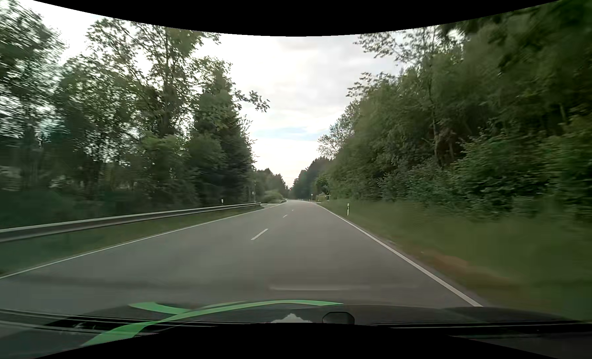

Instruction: Follow the waypoints while adhering to traffic rules and regulations

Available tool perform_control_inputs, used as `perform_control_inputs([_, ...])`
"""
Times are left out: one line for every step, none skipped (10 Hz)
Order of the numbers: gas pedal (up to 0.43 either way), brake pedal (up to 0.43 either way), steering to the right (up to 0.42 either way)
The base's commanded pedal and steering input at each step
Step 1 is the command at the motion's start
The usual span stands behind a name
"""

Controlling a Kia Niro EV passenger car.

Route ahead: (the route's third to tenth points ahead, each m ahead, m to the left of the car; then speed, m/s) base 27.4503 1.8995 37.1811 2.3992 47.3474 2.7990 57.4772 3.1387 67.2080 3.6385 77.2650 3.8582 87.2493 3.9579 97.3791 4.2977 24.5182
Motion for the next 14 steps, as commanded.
perform_control_inputs([0.248, 0.0, -0.004])
perform_control_inputs([0.248, 0.0, -0.004])
perform_control_inputs([0.228, 0.0, -0.004])
perform_control_inputs([0.22, 0.0, -0.003])
perform_control_inputs([0.22, 0.0, -0.004])
perform_control_inputs([0.22, 0.0, -0.004])
perform_control_inputs([0.228, 0.0, -0.004])
perform_control_inputs([0.24, 0.0, -0.004])
perform_control_inputs([0.24, 0.0, -0.004])
perform_control_inputs([0.24, 0.0, -0.003])
perform_control_inputs([0.24, 0.0, -0.003])
perform_control_inputs([0.228, 0.0, -0.004])
perform_control_inputs([0.22, 0.0, -0.004])
perform_control_inputs([0.22, 0.0, -0.004])
